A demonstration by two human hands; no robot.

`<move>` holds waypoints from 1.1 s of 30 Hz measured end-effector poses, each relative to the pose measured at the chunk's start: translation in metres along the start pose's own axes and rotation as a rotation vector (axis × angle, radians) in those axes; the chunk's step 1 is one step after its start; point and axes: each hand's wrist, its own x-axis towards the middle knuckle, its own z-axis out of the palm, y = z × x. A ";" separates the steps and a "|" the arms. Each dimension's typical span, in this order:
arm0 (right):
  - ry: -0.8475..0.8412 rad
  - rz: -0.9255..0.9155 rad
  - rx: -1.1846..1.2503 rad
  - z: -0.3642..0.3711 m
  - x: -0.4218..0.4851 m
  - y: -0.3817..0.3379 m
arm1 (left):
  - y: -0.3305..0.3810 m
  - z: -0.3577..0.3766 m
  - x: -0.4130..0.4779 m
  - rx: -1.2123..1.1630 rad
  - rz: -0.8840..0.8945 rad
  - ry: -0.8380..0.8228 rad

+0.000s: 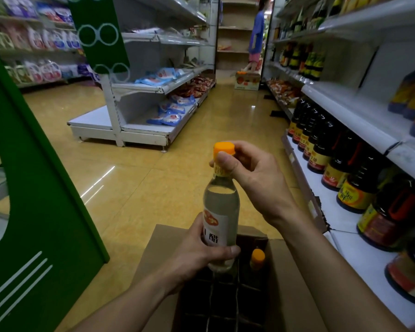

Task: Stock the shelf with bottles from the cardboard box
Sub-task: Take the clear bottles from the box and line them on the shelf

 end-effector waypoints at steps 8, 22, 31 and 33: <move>-0.237 0.200 -0.063 0.002 -0.006 0.007 | 0.023 0.027 0.003 -0.003 0.170 0.294; -0.255 0.151 0.091 -0.018 -0.012 0.019 | 0.040 0.017 -0.008 0.071 0.287 0.268; -0.380 0.206 0.127 -0.018 -0.012 0.013 | 0.043 0.003 -0.011 -0.055 0.262 0.145; -0.379 0.226 0.114 -0.016 -0.011 0.011 | 0.042 0.003 -0.012 -0.071 0.267 0.146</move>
